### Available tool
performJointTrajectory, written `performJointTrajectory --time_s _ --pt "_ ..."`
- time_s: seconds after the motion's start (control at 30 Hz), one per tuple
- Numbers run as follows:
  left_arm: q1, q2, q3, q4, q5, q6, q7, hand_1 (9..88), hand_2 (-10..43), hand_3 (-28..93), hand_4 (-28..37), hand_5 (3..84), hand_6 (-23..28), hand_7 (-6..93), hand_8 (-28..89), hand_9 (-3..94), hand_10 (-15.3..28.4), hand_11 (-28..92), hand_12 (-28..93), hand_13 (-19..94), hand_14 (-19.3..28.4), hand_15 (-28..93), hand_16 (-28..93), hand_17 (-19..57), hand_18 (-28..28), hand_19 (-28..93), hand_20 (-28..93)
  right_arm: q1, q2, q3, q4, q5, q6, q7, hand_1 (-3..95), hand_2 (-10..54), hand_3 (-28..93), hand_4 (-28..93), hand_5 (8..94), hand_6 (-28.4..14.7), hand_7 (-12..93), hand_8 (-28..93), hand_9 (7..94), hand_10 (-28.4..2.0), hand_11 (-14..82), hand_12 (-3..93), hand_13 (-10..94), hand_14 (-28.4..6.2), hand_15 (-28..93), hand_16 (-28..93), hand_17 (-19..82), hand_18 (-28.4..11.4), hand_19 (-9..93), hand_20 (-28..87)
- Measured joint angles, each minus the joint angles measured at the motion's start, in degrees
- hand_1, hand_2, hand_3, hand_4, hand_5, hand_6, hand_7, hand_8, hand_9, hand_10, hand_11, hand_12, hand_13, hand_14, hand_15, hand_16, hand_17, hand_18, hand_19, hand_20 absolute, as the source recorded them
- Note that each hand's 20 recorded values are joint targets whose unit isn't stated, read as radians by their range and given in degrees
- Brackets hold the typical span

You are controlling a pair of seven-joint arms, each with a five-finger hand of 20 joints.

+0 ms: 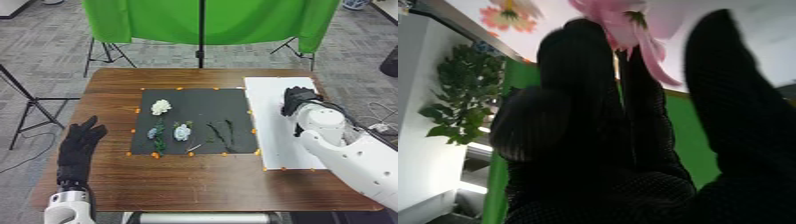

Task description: Arrange flowers

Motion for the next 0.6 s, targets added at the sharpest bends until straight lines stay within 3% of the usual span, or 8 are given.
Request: performJointTrajectory --time_s 0.2,0.3,0.43,0.6 --pt "0.0 -0.02 0.0 -0.01 0.0 0.02 -0.06 19.1 6.9 63 -28.3 45.9 4.1 11.6 -5 46.1 13.6 19 15 32 17.1 24 2 1.4 13.4 8 19 -1.0 0.0 -5.0 4.5 -3.7 21.2 -1.9 61.7 -9.5 54 -18 81.1 1.0 18 8 90.3 -8.8 11.5 37.5 91 -2.2 56 35 64 -11.2 93 53" --pt "0.0 -0.03 -0.02 -0.03 0.0 0.02 -0.09 19.0 6.9 63 -28.3 45.9 4.1 11.6 -5 46.1 13.7 19 15 32 17.0 24 2 1.4 13.4 8 19 -3.3 0.2 -2.6 2.4 -4.0 22.8 -2.3 61.4 -9.5 55 -18 81.5 0.8 18 8 90.6 -8.8 11.4 37.7 91 -2.1 56 35 64 -11.0 93 53" --pt "0.0 -0.01 -0.06 -0.09 0.0 0.02 -0.19 19.0 6.9 63 -28.3 46.0 4.1 11.6 -5 46.1 13.6 19 15 32 17.0 24 2 1.4 13.4 8 19 -4.4 2.1 -0.9 -5.4 -2.6 23.6 -3.0 61.2 -9.5 55 -17 81.7 0.7 17 9 90.8 -8.8 11.5 37.8 91 -1.9 56 35 65 -10.8 93 54" --pt "0.1 0.01 -0.06 -0.14 0.0 -0.01 -0.47 19.2 6.9 63 -28.3 46.0 4.1 11.5 -5 46.1 13.6 20 15 32 17.0 24 2 1.4 13.4 8 19 2.6 3.3 -8.4 -13.6 5.0 25.9 -8.9 61.1 -9.5 55 -17 81.7 0.7 17 9 90.6 -8.7 11.0 37.9 91 -1.8 56 36 65 -10.7 93 54"
